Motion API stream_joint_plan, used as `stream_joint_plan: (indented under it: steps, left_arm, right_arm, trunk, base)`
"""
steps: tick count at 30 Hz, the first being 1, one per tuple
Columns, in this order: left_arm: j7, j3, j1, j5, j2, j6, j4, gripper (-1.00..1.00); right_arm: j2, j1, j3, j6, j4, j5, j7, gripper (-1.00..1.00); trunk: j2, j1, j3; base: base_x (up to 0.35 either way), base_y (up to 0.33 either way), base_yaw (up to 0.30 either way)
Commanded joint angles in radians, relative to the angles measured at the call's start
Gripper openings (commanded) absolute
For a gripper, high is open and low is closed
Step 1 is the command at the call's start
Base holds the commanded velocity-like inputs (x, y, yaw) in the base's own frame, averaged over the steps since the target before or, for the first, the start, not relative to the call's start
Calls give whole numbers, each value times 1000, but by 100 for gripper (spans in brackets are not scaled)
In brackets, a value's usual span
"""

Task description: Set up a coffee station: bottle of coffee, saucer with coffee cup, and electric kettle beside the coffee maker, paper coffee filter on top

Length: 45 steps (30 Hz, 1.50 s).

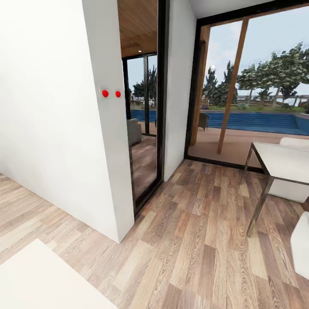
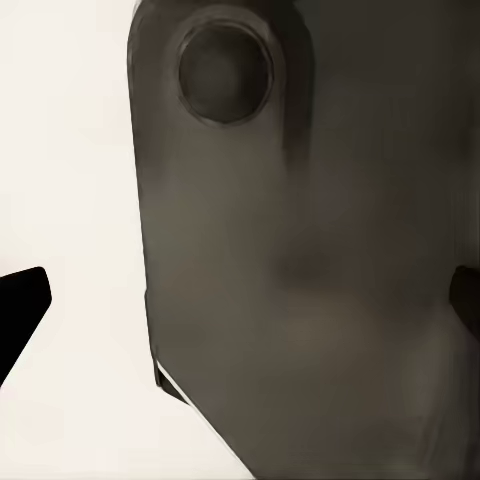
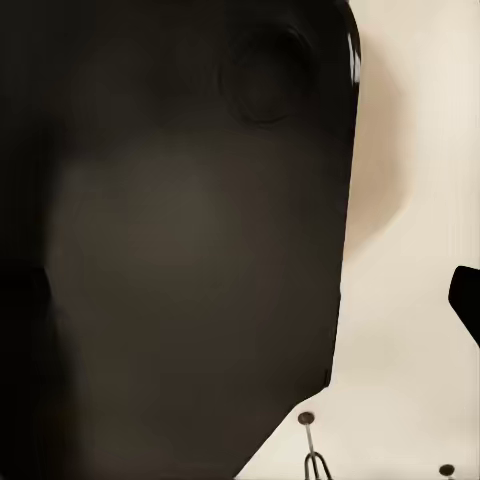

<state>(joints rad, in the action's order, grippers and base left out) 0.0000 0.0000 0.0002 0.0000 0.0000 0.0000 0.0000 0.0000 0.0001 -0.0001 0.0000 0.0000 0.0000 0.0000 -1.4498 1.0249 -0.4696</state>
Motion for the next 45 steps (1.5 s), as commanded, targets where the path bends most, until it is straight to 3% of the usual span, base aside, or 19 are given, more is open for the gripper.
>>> stream_joint_plan:
  steps: [1,13,27,30,33,34,35,41,45]
  left_arm:
    - [0,0,0,0,0,0,0,100]
    - [2,-1,1,-2,-2,-12,-9,100]
    - [2,0,1,0,-2,-13,-10,100]
    - [2,-1,-4,-2,1,-23,-12,100]
    - [2,-1,-9,-3,18,-102,-13,100]
    - [2,1,-12,-1,48,-221,-15,100]
    - [2,2,-13,1,58,-262,-21,100]
    - [2,5,-33,8,73,-332,-156,100]
    - [-3,7,-38,14,66,-342,-330,100]
  right_arm:
    - [0,0,0,0,0,0,0,100]
    - [64,-41,-5,-32,-66,-1,1,100]
    - [61,-41,-6,-41,-105,1,-6,100]
    - [47,-41,-6,-41,-133,1,-6,100]
    - [24,-42,-6,-45,-189,2,-6,100]
    - [13,-42,-6,-71,-259,2,-6,100]
    - [9,-42,-6,-88,-286,2,-6,100]
    - [1,-42,-7,-207,-414,2,-6,100]
    - [0,-44,-8,-257,-518,0,-6,100]
  trunk:
    - [0,0,0]
    - [0,0,0]
    - [0,0,-3]
    - [0,0,-4]
    - [0,0,-5]
    - [0,0,-6]
    - [0,0,-7]
    - [0,0,-11]
    - [0,0,-14]
  base:
    - [0,0,0]
    - [0,0,0]
    - [0,0,234]
    - [0,0,271]
    - [0,0,272]
    - [0,0,264]
    - [0,0,260]
    - [0,0,255]
    - [0,0,253]
